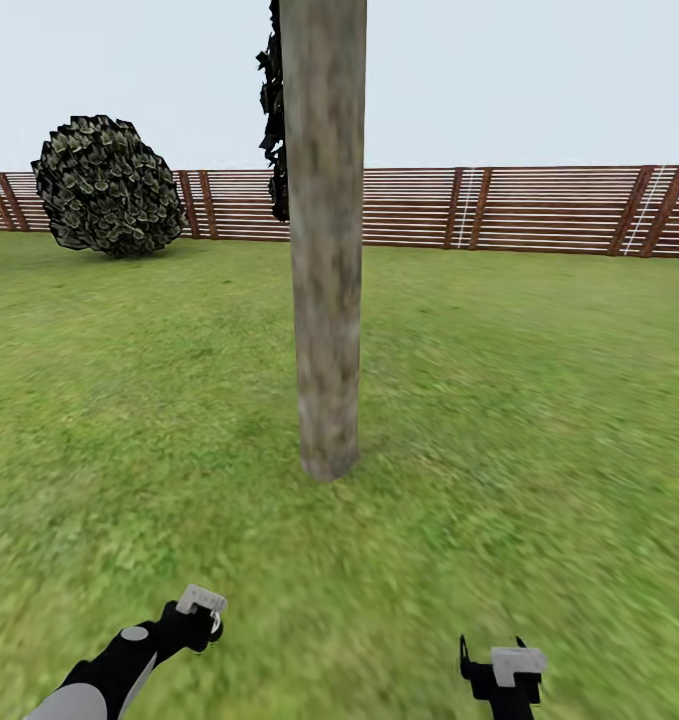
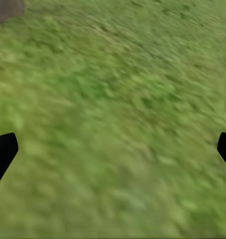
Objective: In the garden, pick up the pesticide atomizer on the floor and spray pesticide onto both trees until each tree trunk is fully covered.
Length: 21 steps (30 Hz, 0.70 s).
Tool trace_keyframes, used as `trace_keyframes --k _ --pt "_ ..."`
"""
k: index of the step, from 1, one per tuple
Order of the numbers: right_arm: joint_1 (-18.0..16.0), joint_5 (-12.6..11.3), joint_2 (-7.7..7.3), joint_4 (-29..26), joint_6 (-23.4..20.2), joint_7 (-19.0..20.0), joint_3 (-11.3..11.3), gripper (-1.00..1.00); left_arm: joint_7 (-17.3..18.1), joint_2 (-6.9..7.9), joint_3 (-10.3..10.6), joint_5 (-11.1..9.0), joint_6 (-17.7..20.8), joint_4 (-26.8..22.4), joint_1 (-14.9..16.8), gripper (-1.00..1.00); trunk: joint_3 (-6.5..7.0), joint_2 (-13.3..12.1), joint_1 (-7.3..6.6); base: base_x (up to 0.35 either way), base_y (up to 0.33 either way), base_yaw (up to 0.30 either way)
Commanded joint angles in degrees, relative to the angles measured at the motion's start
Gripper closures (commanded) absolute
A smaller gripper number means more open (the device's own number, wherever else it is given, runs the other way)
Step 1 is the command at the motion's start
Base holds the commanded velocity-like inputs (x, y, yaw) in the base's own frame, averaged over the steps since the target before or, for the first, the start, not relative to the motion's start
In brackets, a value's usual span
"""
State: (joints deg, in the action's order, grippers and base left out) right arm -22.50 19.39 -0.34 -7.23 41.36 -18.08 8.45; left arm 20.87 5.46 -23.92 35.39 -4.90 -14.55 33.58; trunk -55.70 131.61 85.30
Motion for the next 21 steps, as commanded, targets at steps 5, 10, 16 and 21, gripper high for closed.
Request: trace_keyframes --k 5,10,16,21 --pt "0.0 -0.3 0.03 0.0 0.0 0.1 0.0 -1.00 -1.2 -0.02 0.0 -0.1 0.1 0.0 0.0 1.00 0.00 0.0 0.00 0.291 -0.106 0.000" --pt "0.0 -0.4 0.22 0.0 0.0 -0.1 0.0 -1.00 -1.4 0.04 -0.2 -0.1 0.1 0.0 0.0 1.00 0.00 0.0 0.00 0.259 -0.218 0.000" --pt "0.0 -0.5 0.25 0.1 0.0 -0.2 0.0 -1.00 -1.4 0.15 -4.7 -0.5 0.0 0.0 0.0 1.00 0.00 0.0 0.00 0.243 -0.239 -0.133" --pt "0.1 -0.5 0.25 0.1 0.0 -0.2 0.0 -1.00 -1.3 0.24 -5.5 -0.6 0.0 -0.1 0.0 1.00 0.00 0.0 0.00 0.265 -0.224 -0.270"
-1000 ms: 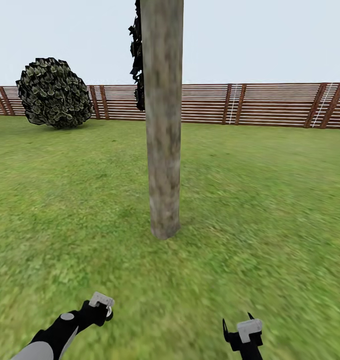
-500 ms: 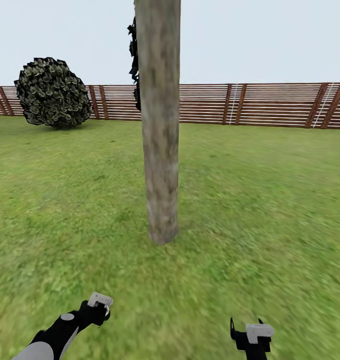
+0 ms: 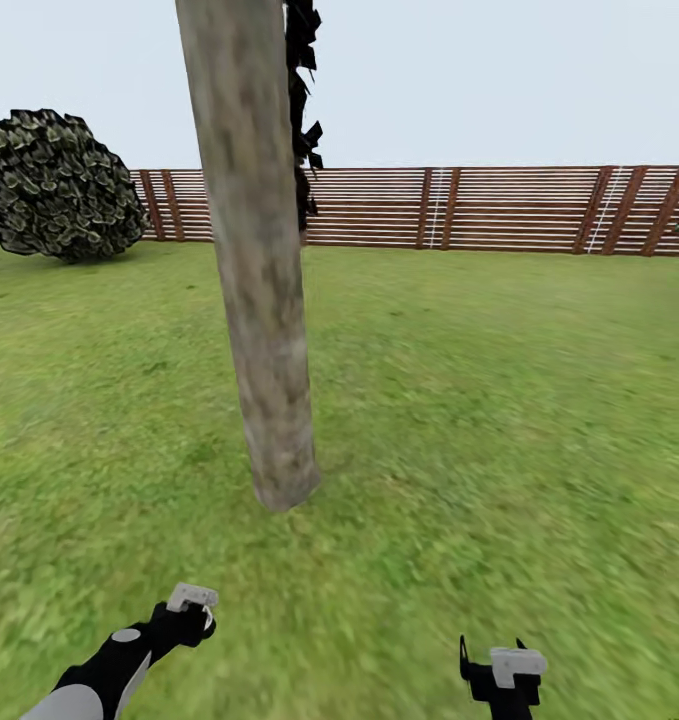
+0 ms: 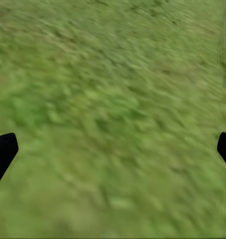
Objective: In the garden, pick up the pesticide atomizer on the floor and spray pesticide onto both trees until each tree trunk is fully covered.
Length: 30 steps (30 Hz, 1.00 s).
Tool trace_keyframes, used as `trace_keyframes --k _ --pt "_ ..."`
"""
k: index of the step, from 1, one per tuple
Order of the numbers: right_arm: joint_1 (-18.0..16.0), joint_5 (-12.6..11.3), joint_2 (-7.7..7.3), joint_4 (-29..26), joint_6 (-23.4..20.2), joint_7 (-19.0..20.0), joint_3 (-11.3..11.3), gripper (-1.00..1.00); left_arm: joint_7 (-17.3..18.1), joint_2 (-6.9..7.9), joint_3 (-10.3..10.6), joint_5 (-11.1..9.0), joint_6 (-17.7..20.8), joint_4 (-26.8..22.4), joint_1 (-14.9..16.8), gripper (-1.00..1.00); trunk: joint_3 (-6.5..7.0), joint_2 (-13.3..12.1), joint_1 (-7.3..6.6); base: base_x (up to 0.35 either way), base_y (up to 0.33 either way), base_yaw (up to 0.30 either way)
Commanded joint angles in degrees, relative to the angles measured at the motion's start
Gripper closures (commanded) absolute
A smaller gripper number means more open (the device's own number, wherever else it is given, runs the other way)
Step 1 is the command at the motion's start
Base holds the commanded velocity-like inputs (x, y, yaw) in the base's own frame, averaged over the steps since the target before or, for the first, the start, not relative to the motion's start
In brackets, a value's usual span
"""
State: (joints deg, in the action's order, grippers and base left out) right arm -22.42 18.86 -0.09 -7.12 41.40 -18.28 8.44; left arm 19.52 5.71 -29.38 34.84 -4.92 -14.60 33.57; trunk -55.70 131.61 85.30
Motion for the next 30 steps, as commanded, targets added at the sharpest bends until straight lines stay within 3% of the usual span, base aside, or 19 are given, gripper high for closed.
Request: trace_keyframes --k 1,9,15,16,30 --pt "0.0 0.0 0.00 0.0 0.0 0.0 0.0 -1.00 0.0 0.00 0.0 0.0 0.0 0.0 0.0 1.00 0.00 0.0 0.00 0.278 -0.208 -0.284" --pt "0.0 0.0 0.08 1.8 0.0 0.0 0.0 -1.00 0.1 0.01 -0.1 0.0 -0.1 -0.1 0.0 1.00 0.00 0.0 0.00 0.133 -0.083 -0.278" --pt "0.0 0.0 0.09 2.0 0.0 0.1 0.0 -1.00 0.0 -0.15 -0.1 0.1 0.2 -0.1 0.0 1.00 0.00 0.0 0.00 0.152 -0.001 -0.025" --pt "0.0 0.1 0.06 2.0 -0.1 0.2 0.0 -1.00 0.3 -0.49 0.7 0.6 14.9 -3.4 1.1 1.00 0.00 0.0 0.00 0.000 0.000 -0.007" --pt "0.0 0.2 0.01 1.9 -0.1 0.2 0.0 -1.00 0.3 -0.60 0.6 0.6 14.2 -2.7 1.0 1.00 0.00 0.0 0.00 0.000 0.000 -0.001"
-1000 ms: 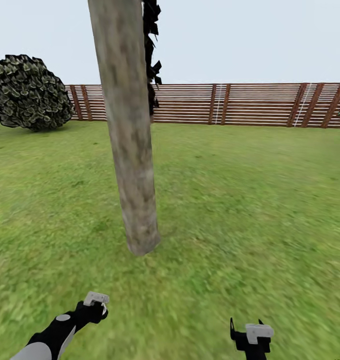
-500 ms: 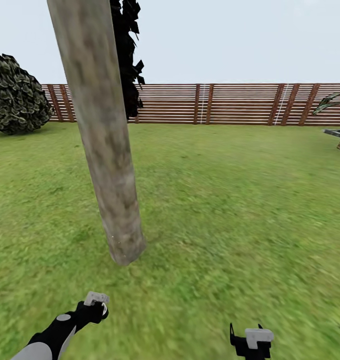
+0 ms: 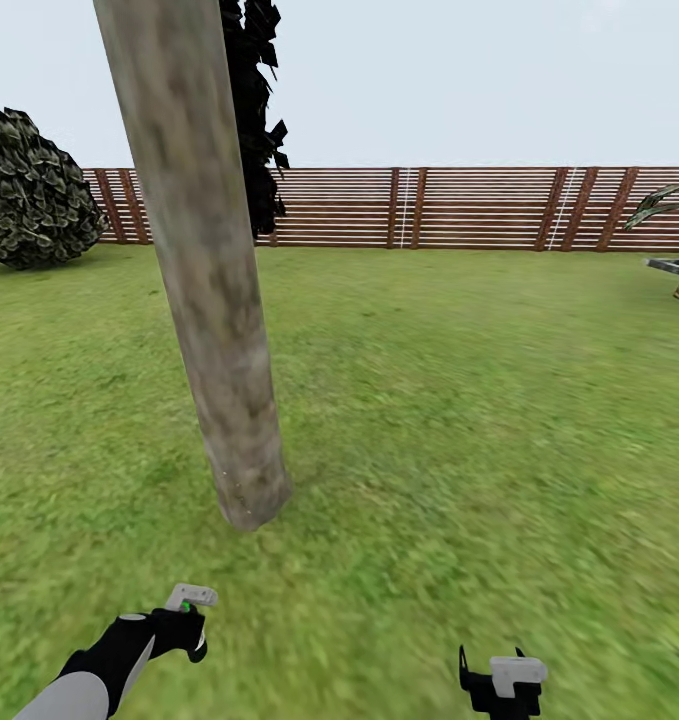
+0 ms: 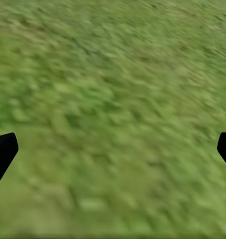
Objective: In the garden, pick up the pesticide atomizer on the floor and spray pesticide onto both trees until each tree trunk is fully covered.
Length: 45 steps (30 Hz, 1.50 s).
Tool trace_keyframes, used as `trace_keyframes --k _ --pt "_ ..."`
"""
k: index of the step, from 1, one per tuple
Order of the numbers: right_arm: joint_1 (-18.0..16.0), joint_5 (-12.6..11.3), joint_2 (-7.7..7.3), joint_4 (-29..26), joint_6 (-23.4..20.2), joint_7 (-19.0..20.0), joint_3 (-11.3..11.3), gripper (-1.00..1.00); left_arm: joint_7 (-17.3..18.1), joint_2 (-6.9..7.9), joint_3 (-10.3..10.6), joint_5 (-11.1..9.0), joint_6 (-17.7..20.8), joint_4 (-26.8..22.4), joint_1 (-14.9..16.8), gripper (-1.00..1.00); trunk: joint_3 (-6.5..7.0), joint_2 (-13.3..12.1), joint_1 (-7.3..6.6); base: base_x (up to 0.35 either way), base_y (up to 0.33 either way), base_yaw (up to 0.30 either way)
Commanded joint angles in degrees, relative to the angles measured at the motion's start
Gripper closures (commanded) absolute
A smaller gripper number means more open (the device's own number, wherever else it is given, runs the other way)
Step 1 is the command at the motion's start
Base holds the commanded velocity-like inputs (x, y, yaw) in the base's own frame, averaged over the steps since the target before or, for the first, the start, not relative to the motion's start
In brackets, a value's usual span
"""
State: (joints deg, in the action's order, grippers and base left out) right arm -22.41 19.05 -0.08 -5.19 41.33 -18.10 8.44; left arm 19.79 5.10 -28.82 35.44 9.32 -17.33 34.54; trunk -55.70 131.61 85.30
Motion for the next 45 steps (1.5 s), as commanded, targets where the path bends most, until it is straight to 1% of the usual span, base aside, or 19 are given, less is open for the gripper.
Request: trace_keyframes --k 1,5,10,17,20,25,26,31,33,34,35,36,39,40,41,44,45 --pt "0.0 0.0 0.00 0.0 0.0 0.0 0.0 -1.00 0.0 0.00 0.0 0.0 0.0 0.0 0.0 1.00 0.00 0.0 0.00 0.000 0.000 0.000" --pt "0.0 0.0 -0.01 0.0 0.0 0.0 0.0 -1.00 0.0 0.00 -0.1 0.0 0.0 -0.1 0.0 1.00 0.00 0.0 0.00 0.021 0.000 0.000" --pt "0.0 0.0 -0.01 0.0 0.1 0.0 0.0 -1.00 0.0 -0.07 0.0 0.0 0.0 0.0 0.0 1.00 0.00 0.0 0.00 0.280 -0.030 0.000" --pt "0.0 -0.1 0.02 0.0 0.1 -0.1 0.0 -1.00 0.1 -0.10 0.0 0.0 0.0 0.0 0.0 1.00 0.00 0.0 0.00 0.234 -0.178 0.000" --pt "0.0 -0.1 0.06 0.0 0.1 -0.1 0.0 -1.00 0.0 -0.15 0.0 0.0 -0.1 -0.2 0.0 1.00 0.00 0.0 0.00 0.078 -0.122 -0.022" --pt "0.0 -0.1 0.07 0.0 0.1 -0.1 0.0 -1.00 -0.1 -0.10 0.0 0.0 0.3 -0.7 0.0 1.00 0.00 0.0 0.00 0.006 -0.010 -0.187" --pt "0.0 -0.1 0.06 0.0 0.1 -0.1 0.0 -1.00 0.0 -0.30 0.0 0.0 0.5 -0.7 0.1 1.00 0.00 0.0 0.00 0.000 -0.001 -0.038" --pt "0.0 -0.1 0.02 0.0 0.1 -0.1 0.0 -1.00 0.2 -3.64 0.0 0.0 0.9 -0.8 0.7 1.00 0.00 0.0 0.00 0.000 0.000 -0.010" --pt "0.0 -0.1 -0.01 0.0 0.1 -0.1 0.0 -1.00 0.2 -4.31 0.5 0.1 1.0 -1.0 1.0 1.00 0.00 0.0 0.00 0.000 0.000 -0.001" --pt "0.0 -0.1 -0.01 0.0 0.1 -0.1 0.0 -1.00 0.2 -4.04 0.5 0.2 1.1 -1.0 1.3 1.00 0.00 0.0 0.00 0.000 0.000 0.000" --pt "0.0 -0.1 -0.01 0.0 0.1 -0.1 0.0 -1.00 0.2 -3.40 0.6 0.2 1.1 -1.4 1.4 1.00 0.00 0.0 0.00 0.000 0.000 0.000" --pt "0.0 -0.1 -0.01 0.0 0.1 -0.1 0.0 -1.00 0.2 -1.82 0.6 0.2 1.4 -2.5 1.4 1.00 0.00 0.0 0.00 0.000 0.000 0.000" --pt "0.0 -0.1 -0.01 0.0 0.1 -0.1 0.0 -1.00 0.2 0.20 0.6 0.1 2.1 -4.5 1.0 1.00 0.00 0.0 0.00 0.000 0.000 0.000" --pt "0.0 -0.1 -0.01 0.0 0.1 -0.1 0.0 -1.00 0.1 0.36 0.7 0.1 2.1 -4.9 0.9 1.00 0.00 0.0 0.00 0.000 0.000 0.000" --pt "0.0 -0.1 -0.03 0.0 0.1 -0.1 0.0 -1.00 -0.1 0.23 0.6 0.1 2.2 -5.3 0.9 1.00 0.00 0.0 0.00 -0.079 0.000 0.000" --pt "0.0 -0.1 -0.08 0.0 0.1 -0.1 0.0 -1.00 0.1 -0.92 0.6 -0.1 2.3 -5.6 1.3 1.00 0.00 0.0 0.00 -0.230 0.000 0.000" --pt "0.0 -0.1 -0.09 0.0 0.1 -0.1 0.0 -1.00 0.2 -1.74 0.6 0.0 2.3 -5.6 1.5 1.00 0.00 0.0 0.00 -0.189 0.000 0.000"
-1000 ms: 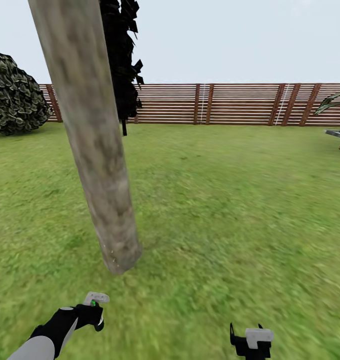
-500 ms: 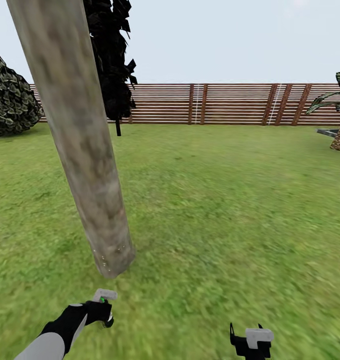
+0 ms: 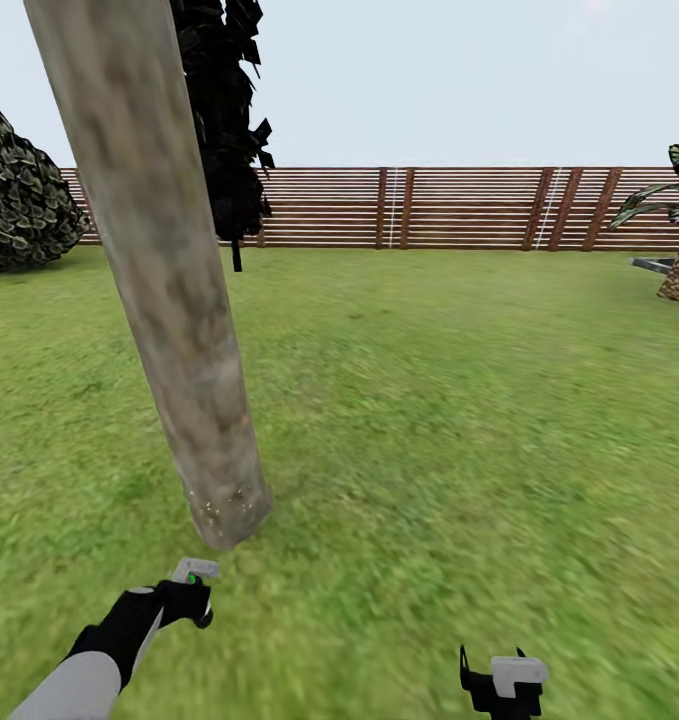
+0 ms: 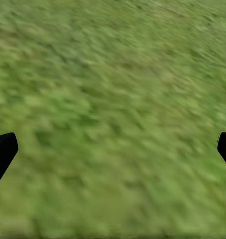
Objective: In the garden, pick up the pesticide atomizer on the floor and spray pesticide onto both trees until each tree trunk is fully covered.
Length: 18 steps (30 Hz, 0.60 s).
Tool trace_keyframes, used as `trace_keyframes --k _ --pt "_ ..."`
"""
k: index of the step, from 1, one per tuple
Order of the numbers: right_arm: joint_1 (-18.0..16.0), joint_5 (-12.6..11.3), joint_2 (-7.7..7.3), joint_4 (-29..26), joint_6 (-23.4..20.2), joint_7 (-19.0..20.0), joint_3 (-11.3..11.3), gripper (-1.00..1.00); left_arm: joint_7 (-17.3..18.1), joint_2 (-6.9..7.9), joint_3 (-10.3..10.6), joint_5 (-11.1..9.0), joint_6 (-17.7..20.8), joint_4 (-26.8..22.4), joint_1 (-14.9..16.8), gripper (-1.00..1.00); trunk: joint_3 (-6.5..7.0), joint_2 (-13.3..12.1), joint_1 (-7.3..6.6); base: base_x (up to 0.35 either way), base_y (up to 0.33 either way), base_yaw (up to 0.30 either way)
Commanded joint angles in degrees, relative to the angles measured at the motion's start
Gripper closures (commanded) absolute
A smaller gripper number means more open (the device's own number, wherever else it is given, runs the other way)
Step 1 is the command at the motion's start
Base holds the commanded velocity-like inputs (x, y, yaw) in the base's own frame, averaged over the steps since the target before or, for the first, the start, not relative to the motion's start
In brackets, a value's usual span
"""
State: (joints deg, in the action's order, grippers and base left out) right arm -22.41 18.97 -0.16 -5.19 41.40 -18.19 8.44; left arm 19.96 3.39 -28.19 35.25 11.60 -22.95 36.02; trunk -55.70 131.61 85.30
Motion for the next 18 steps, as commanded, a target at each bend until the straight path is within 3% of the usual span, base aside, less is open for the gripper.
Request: trace_keyframes --k 1,4,6,8,10,12,14,18 --pt "0.0 0.0 -0.01 0.0 0.0 0.0 0.0 -1.00 0.0 -1.86 0.6 0.2 0.1 -0.8 0.3 1.00 0.00 0.0 0.00 -0.062 0.000 0.000" --pt "0.0 0.0 -0.01 0.0 0.0 0.0 0.0 -1.00 0.2 -1.84 1.0 0.0 2.5 -5.2 0.8 1.00 0.00 0.0 0.00 -0.014 0.000 0.000" --pt "0.0 0.0 -0.01 0.0 0.0 0.0 0.0 -1.00 0.2 0.35 1.0 -0.2 4.7 -7.5 0.7 1.00 0.00 0.0 0.00 -0.003 0.000 0.000" --pt "0.0 0.0 -0.01 0.0 0.0 0.0 0.0 -1.00 0.2 1.12 1.1 -0.1 5.1 -8.0 0.6 1.00 0.00 0.0 0.00 0.000 0.000 0.000" --pt "0.0 0.0 -0.01 0.0 0.0 0.0 0.0 -1.00 0.2 0.79 1.1 0.1 5.2 -8.2 0.7 1.00 0.00 0.0 0.00 0.000 0.000 0.000" --pt "0.0 0.0 -0.06 0.0 0.0 0.0 0.0 -1.00 0.2 -1.55 2.3 0.1 5.3 -8.3 0.9 1.00 0.00 0.0 0.00 -0.006 0.000 0.000" --pt "0.0 0.0 -0.10 0.0 0.0 0.0 0.0 -1.00 0.2 -2.47 3.0 0.1 5.3 -8.5 1.0 1.00 0.00 0.0 0.00 -0.110 0.027 0.000" --pt "0.0 0.0 -0.18 0.0 0.0 0.0 0.0 -1.00 0.2 -2.56 3.6 0.1 5.8 -12.3 1.0 1.00 0.00 0.0 0.00 -0.131 0.050 0.000"
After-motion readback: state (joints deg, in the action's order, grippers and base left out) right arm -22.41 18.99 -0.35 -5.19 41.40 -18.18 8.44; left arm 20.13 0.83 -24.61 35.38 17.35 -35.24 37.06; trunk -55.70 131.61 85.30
